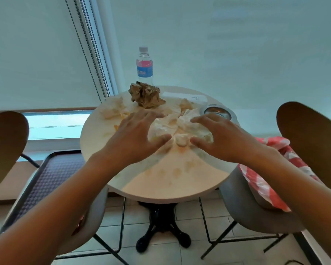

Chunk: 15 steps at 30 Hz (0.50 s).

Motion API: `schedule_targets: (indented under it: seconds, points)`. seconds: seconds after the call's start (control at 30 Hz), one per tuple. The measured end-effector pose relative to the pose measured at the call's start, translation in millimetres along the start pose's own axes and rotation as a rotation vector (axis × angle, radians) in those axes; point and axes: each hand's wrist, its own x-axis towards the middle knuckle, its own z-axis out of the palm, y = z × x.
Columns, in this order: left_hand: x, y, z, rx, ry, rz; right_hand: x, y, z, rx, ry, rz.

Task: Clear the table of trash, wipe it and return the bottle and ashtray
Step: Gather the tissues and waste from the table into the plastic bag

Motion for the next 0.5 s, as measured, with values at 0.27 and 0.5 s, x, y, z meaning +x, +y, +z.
schedule_targets:
  seconds: [0.27, 0.5]
  points:
    - [13, -23, 5, 0.138, -0.197, 0.107, 34, 0, 3, -0.029, 0.026, 0.009]
    - [31, -20, 13, 0.170, -0.309, 0.091, 60, 7, 7, 0.004, -0.093, -0.011]
